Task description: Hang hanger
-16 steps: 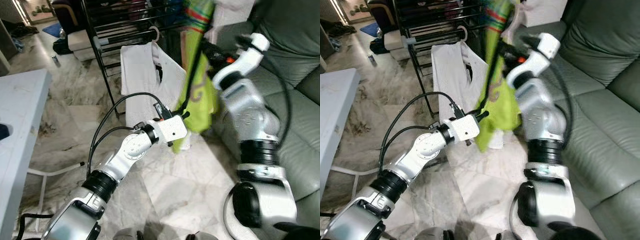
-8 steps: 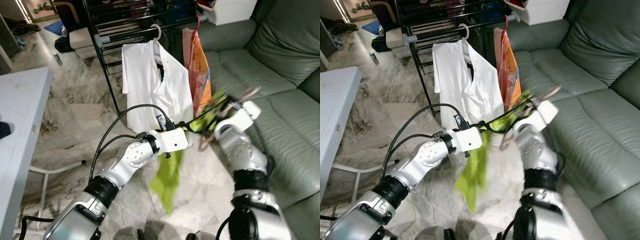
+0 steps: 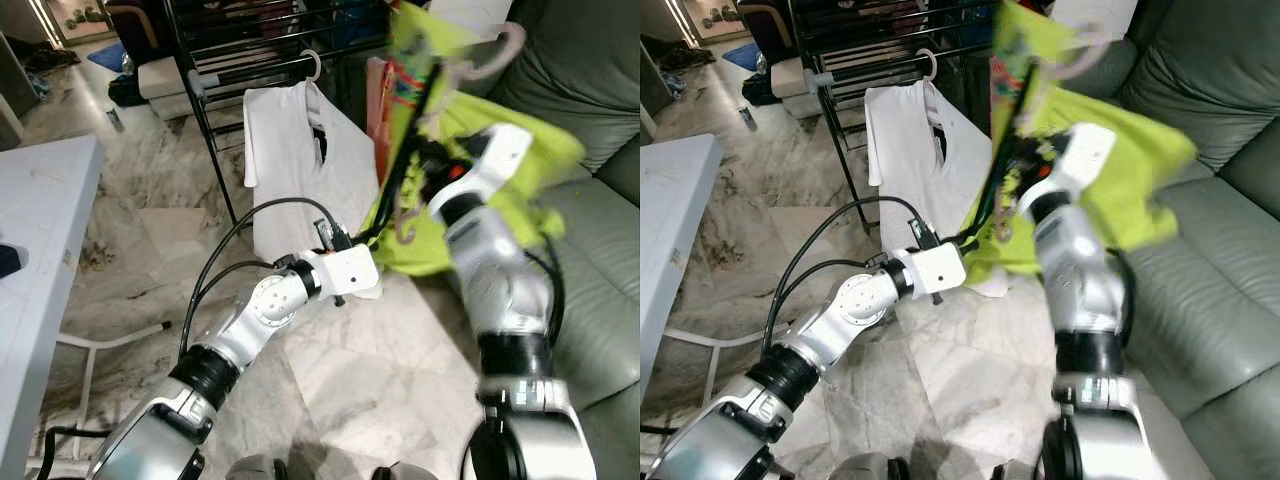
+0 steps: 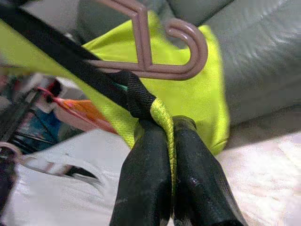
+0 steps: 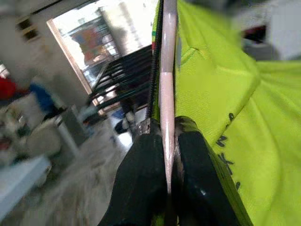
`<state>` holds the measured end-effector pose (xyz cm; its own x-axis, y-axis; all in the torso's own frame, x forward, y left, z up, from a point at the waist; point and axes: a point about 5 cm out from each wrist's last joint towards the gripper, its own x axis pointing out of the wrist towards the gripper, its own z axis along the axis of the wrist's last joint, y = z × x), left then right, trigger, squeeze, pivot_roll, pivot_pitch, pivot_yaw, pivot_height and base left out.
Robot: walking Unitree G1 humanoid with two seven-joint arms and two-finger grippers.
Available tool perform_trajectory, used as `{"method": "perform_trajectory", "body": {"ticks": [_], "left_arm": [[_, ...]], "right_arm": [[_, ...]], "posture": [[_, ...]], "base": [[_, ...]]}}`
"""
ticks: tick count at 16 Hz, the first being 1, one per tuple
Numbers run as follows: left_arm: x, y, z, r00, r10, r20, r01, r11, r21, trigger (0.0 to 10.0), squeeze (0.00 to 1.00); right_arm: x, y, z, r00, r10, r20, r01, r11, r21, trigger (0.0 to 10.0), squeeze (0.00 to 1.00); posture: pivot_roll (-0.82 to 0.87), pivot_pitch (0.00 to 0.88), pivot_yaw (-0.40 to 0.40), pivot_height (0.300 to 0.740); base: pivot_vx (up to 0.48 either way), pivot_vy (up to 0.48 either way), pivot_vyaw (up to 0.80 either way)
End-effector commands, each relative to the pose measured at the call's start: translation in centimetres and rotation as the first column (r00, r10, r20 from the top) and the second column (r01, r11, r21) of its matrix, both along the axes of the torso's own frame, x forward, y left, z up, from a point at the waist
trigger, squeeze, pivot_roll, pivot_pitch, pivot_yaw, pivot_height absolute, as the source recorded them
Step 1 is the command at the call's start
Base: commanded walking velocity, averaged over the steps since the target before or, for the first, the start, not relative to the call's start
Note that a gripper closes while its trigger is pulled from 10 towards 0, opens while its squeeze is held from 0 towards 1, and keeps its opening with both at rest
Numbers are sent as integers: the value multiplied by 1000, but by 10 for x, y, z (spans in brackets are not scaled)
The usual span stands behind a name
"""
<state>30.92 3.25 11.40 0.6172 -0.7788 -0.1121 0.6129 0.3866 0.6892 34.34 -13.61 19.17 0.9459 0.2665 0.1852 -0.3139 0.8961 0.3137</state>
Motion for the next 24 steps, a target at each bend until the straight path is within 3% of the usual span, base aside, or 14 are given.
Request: {"method": "perform_trajectory", "body": {"ticks": [1, 2, 8, 10, 12, 14, 16, 19, 24], "left_arm": [[-3, 3, -5, 1000, -9, -28, 10, 1000, 18, 10000, 0], [-4, 1, -6, 999, -22, -48, 22, 1000, 1, 10000, 1000], [-8, 5, -7, 995, -48, -85, 47, 999, -20, 10000, 1000], [-13, 20, -10, 994, -34, -100, 33, 999, -12, 10000, 1000], [-12, 40, -9, 995, 32, -94, -34, 999, -18, 10000, 1000], [-5, 57, -4, 987, 137, -89, -144, 987, -77, 10000, 1000], [8, 74, 6, 956, 273, -111, -289, 940, -182, 10000, 1000], [18, 74, 11, 926, 320, -201, -366, 891, -269, 10000, 1000], [21, 73, 12, 867, 312, -390, -462, 798, -388, 10000, 1000]], "right_arm": [[-4, 7, 18, 994, 36, 99, -33, 999, -33, 10000, 0], [-10, 12, 20, 987, 80, 140, -68, 994, -90, 10000, 0], [-39, 15, 11, 956, 236, 173, -182, 942, -283, 10000, 0], [-52, 3, -9, 959, 253, 128, -183, 896, -404, 10000, 0], [-65, -13, -23, 968, 239, 78, -180, 877, -446, 10000, 0], [-77, -22, -34, 968, 248, 36, -201, 851, -485, 10000, 0], [-93, -22, -47, 941, 337, -24, -296, 788, -539, 10000, 0], [-98, -10, -50, 889, 454, -53, -394, 702, -593, 10000, 0], [-97, -8, -52, 855, 514, -71, -445, 654, -612, 10000, 0]], "posture": [[-46, 0, 41, 740], [-46, 0, 41, 740], [-52, 0, 41, 740], [-54, 0, 43, 740], [-54, 0, 43, 740], [-47, 0, 45, 740], [-51, 0, 49, 740], [-52, 0, 50, 740], [-52, 0, 41, 740]], "base": [[0, 0, 0], [0, 0, 0], [0, 0, 0], [0, 0, 0], [0, 0, 0], [0, 0, 0], [0, 0, 0], [0, 0, 0], [0, 0, 0]]}}
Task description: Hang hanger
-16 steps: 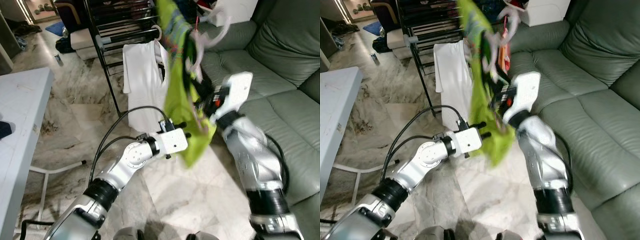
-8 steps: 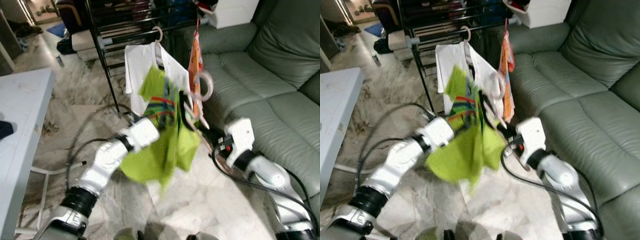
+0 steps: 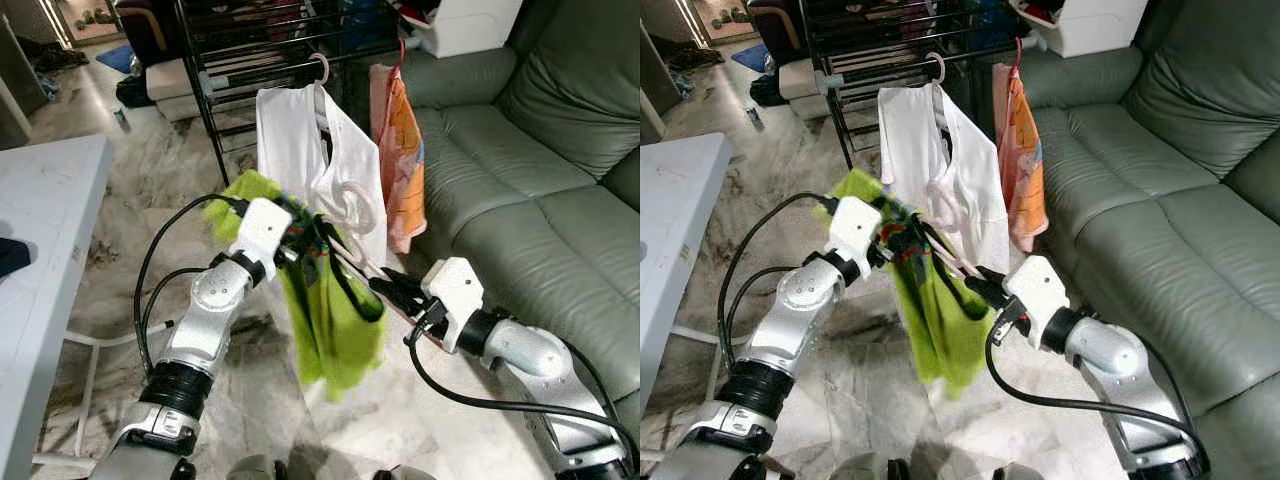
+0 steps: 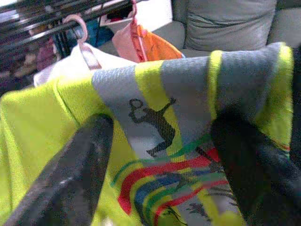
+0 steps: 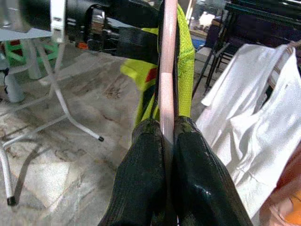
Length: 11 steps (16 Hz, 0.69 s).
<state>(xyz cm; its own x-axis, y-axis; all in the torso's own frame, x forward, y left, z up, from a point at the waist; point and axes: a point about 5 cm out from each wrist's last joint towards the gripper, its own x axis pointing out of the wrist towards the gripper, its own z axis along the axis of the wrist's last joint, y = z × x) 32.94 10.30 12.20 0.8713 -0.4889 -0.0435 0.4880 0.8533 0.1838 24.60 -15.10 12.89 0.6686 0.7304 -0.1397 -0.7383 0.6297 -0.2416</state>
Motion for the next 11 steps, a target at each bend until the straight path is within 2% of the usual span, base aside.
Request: {"method": "perform_trajectory", "body": {"ticks": [1, 2, 3, 4, 11], "left_arm": [[1, 5, 4, 1000, 12, -13, -12, 999, -31, 10000, 941], [2, 8, 4, 1000, 18, -12, -18, 1000, -16, 10000, 369], [2, 9, 4, 1000, 21, -18, -22, 999, -25, 9216, 0], [4, 11, 5, 999, 29, -12, -30, 999, -28, 0, 0], [4, 15, 6, 999, 29, -31, -30, 999, -44, 0, 0]], "right_arm": [[2, 6, 12, 996, 56, 69, -56, 998, 8, 10000, 0], [5, 6, 13, 996, 55, 71, -55, 998, 9, 10000, 0], [6, 6, 15, 995, 60, 74, -61, 998, 8, 10000, 0], [8, 5, 17, 995, 64, 80, -64, 998, 2, 10000, 0], [15, -5, 18, 995, 48, 83, -47, 999, -17, 10000, 0]], "posture": [[-51, 0, 40, 740], [-50, 0, 38, 740], [-50, 0, 36, 740], [-50, 0, 35, 740], [-50, 0, 30, 740]], "base": [[0, 0, 0], [0, 0, 0], [0, 0, 0], [0, 0, 0], [0, 0, 0]]}}
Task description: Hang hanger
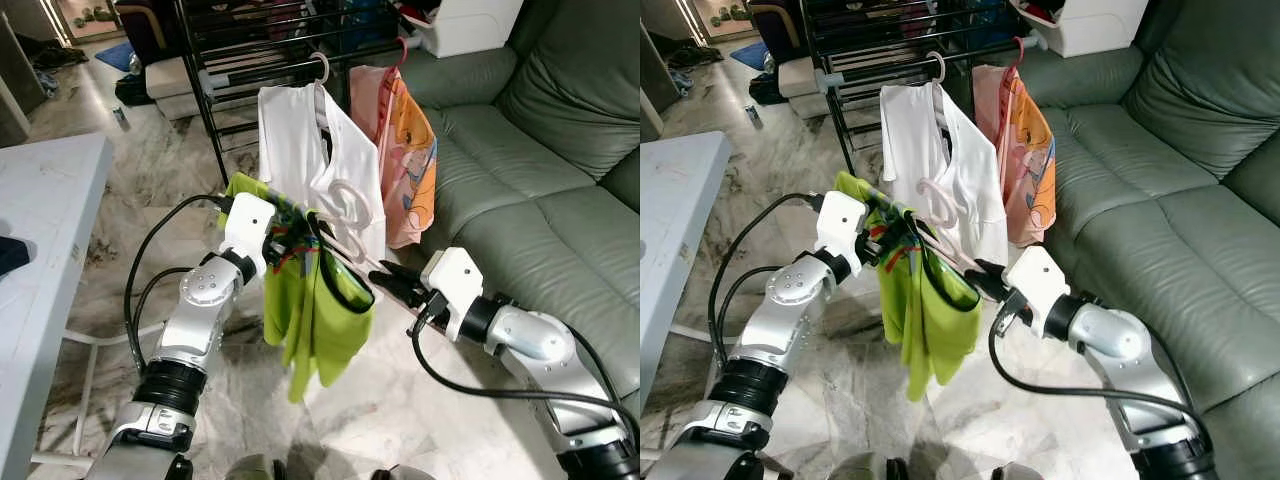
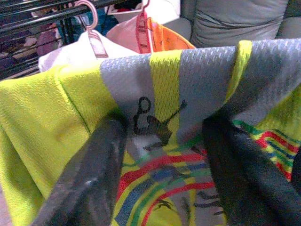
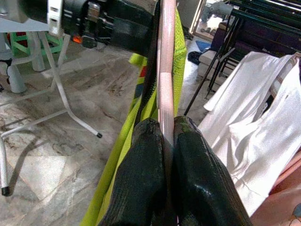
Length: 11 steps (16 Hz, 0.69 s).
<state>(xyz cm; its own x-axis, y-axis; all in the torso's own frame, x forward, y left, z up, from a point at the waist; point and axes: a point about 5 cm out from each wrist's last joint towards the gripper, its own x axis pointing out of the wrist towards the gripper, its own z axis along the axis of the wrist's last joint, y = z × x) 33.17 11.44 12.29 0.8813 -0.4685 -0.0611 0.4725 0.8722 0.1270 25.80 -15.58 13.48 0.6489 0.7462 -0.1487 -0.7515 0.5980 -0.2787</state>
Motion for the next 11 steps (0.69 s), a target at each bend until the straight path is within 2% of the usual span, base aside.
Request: {"method": "perform_trajectory", "body": {"ticks": [1, 4, 6, 11], "left_arm": [[2, 5, 6, 1000, 11, 7, -11, 1000, -13, 0, 0], [2, 7, 6, 1000, 22, 1, -22, 999, -24, 0, 0], [0, 7, 6, 1000, 17, -19, -18, 998, -55, 0, 0], [-1, 4, 8, 1000, 2, -28, -4, 996, -86, 0, 0]], "right_arm": [[5, -2, 13, 998, 13, 62, -14, 1000, 15, 10000, 0], [11, -6, 14, 997, -11, 75, 11, 1000, 7, 10000, 0], [21, -9, 17, 993, -64, 94, 61, 998, 34, 10000, 0], [28, -3, 19, 992, -37, 118, 34, 999, 26, 10000, 0]], "posture": [[-47, 0, 29, 740], [-44, 0, 27, 740], [-42, 0, 27, 740], [-38, 0, 23, 740]], "base": [[0, 0, 0], [0, 0, 0], [0, 0, 0], [0, 0, 0]]}}
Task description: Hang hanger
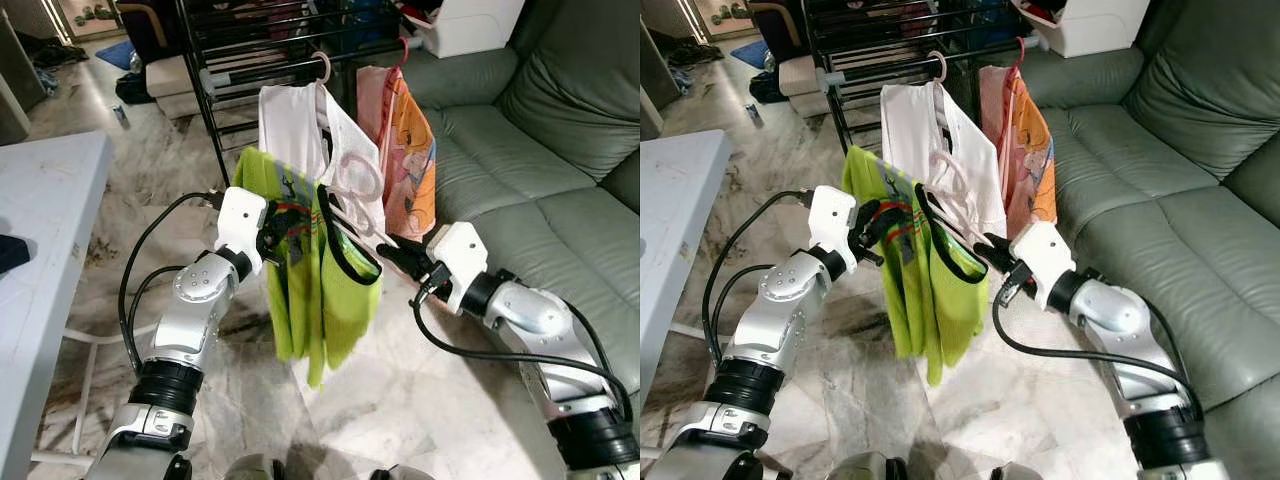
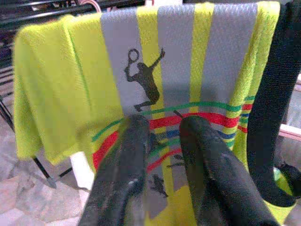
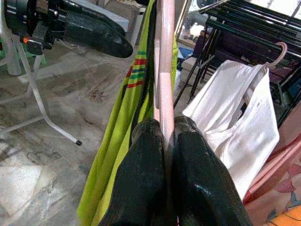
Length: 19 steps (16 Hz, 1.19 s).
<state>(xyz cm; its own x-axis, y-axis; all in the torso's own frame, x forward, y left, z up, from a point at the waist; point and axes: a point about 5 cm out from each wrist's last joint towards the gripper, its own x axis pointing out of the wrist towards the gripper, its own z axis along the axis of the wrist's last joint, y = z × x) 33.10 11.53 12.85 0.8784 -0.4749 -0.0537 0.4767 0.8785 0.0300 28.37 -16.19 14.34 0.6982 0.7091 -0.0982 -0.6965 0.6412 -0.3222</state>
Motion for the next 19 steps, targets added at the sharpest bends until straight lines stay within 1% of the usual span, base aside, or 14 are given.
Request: {"method": "perform_trajectory", "body": {"ticks": [1, 2, 3, 5, 9, 12, 13, 14, 15, 18, 19], "left_arm": [[-2, -1, 4, 999, -15, -39, 12, 997, -79, 2667, 0], [-4, -7, 9, 998, -47, -48, 38, 984, -172, 10000, 1000], [-6, -10, 12, 997, -70, -41, 60, 979, -197, 10000, 1000], [-7, -11, 14, 997, -78, -21, 72, 979, -189, 10000, 1000], [-11, -13, 14, 994, -100, -38, 90, 976, -199, 10000, 1000], [-8, -16, 15, 996, -88, -28, 82, 981, -173, 10000, 1000], [-8, -16, 15, 996, -86, -29, 79, 982, -173, 10000, 667], [-7, -16, 14, 996, -83, -28, 77, 983, -168, 10000, 255], [-6, -16, 14, 997, -78, -24, 73, 984, -160, 10000, 0], [-4, -14, 12, 998, -56, -16, 53, 989, -140, 10000, 0], [-3, -14, 12, 999, -53, -12, 51, 989, -136, 1882, 0]], "right_arm": [[5, 3, 11, 998, 22, 60, -23, 1000, 10, 10000, 0], [9, 3, 11, 998, 18, 68, -18, 1000, 4, 10000, 0], [9, 2, 11, 998, 17, 68, -18, 1000, 3, 10000, 0], [11, 3, 11, 997, 17, 73, -17, 1000, 1, 10000, 0], [14, 6, 10, 996, 11, 89, -12, 1000, 8, 10000, 0], [12, 14, 14, 994, 49, 94, -51, 998, 24, 10000, 0], [10, 16, 14, 994, 63, 90, -65, 998, 24, 10000, 0], [9, 16, 14, 994, 68, 88, -70, 997, 22, 10000, 0], [7, 15, 15, 994, 75, 84, -77, 997, 22, 10000, 0], [3, 16, 15, 993, 98, 71, -100, 995, 27, 10000, 0], [0, 18, 15, 991, 120, 59, -122, 992, 26, 10000, 0]], "posture": [[-36, 0, 21, 740], [-36, 0, 21, 740], [-36, 0, 20, 740], [-36, 0, 20, 740], [-37, 0, 22, 740], [-37, 0, 22, 740], [-39, 0, 21, 740], [-39, 0, 21, 740], [-43, 0, 23, 740], [-43, 0, 23, 740], [-46, 0, 25, 740]], "base": [[0, 0, 0], [0, 0, 0], [0, 0, 0], [0, 0, 0], [0, 0, 0], [0, 0, 0], [0, 0, 0], [0, 0, 0], [0, 0, 0], [0, 0, 0], [0, 0, 0]]}}
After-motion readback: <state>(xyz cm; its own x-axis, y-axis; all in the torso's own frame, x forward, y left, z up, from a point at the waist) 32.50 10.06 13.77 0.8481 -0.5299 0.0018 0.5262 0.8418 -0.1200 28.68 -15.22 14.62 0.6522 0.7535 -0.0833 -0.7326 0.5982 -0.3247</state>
